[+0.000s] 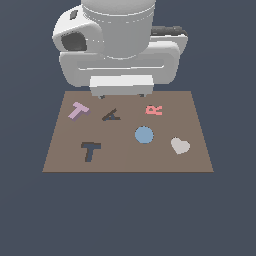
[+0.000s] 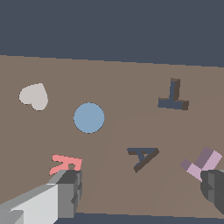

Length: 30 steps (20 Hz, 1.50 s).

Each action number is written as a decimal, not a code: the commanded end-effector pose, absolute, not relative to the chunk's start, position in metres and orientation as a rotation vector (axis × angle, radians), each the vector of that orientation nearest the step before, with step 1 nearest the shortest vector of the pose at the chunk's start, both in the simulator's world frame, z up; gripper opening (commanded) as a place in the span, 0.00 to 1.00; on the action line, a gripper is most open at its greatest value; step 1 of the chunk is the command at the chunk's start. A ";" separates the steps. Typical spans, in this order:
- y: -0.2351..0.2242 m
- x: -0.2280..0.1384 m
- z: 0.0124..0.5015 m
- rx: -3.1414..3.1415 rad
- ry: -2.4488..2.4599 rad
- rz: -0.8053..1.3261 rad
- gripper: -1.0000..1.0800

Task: Insert a designated object into the corresponding slot on a board.

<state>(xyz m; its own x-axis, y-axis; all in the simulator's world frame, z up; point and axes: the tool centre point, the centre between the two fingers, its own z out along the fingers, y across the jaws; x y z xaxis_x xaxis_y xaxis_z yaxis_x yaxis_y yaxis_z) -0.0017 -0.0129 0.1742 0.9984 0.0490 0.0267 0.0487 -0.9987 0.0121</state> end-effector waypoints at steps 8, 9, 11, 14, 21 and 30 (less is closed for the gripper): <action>-0.035 -0.001 0.158 3.130 -0.047 0.037 0.96; -0.042 -0.001 0.153 3.129 -0.086 0.035 0.96; -0.059 -0.002 0.141 3.126 -0.181 0.031 0.96; -0.092 -0.008 0.117 3.111 -0.368 0.023 0.96; -0.156 -0.032 0.066 3.046 -0.751 0.006 0.96; -0.172 -0.043 0.051 3.021 -0.855 -0.002 0.96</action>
